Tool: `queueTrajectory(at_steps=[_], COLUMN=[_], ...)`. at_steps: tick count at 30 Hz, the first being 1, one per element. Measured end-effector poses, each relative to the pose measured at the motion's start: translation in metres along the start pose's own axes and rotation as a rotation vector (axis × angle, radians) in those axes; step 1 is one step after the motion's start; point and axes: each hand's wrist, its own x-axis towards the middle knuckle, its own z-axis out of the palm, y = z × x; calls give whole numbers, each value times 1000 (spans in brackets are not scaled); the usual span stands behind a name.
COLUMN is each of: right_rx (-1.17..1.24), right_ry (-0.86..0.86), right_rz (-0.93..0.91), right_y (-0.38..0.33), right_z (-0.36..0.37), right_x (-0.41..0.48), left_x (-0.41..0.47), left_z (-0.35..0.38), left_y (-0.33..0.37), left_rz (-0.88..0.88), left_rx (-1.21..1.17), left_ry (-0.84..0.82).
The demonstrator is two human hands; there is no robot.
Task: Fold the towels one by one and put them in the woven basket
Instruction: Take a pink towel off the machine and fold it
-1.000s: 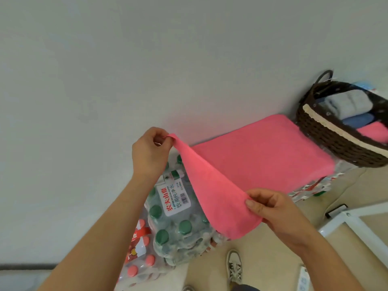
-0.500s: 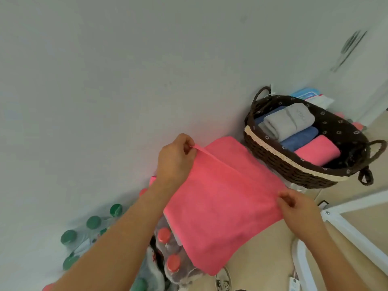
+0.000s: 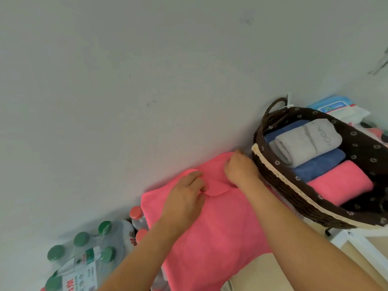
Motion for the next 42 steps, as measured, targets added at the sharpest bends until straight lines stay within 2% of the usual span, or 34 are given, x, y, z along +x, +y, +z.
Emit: queueTrajectory(at_steps=[2, 5, 10, 13, 18, 23, 27, 30, 34, 42], right_rx=[2, 46, 351, 631, 759, 926, 927, 890, 878, 914], right_ry=[38, 184, 354, 217, 91, 33, 42, 34, -14, -9], right_rz=[48, 18, -132, -171, -285, -243, -205, -261, -328, -385], right_y=[-4, -7, -5, -4, 0, 5, 7, 8, 6, 7], right_z=[-1, 0, -16, -31, -42, -47, -50, -53, -56, -58], right_x=[9, 5, -27, -52, -79, -82, -81, -81, -83, -84], left_x=[-2, -3, 12, 27, 42, 43, 43, 42, 47, 51], left_z=[-2, -5, -13, -20, -28, -30, -34, -43, -52, -55], left_y=[-3, -4, 3, 17, 33, 35, 31, 35, 41, 45], left_rz=[5, -6, -83, -197, -300, -290, -230, -213, -266, -255], left_rx=[6, -22, -155, -295, -491, -484, -413, -428, -552, -501], left_ry=[-5, 1, 53, 40, 81, 91, 6, -42, 0, 31])
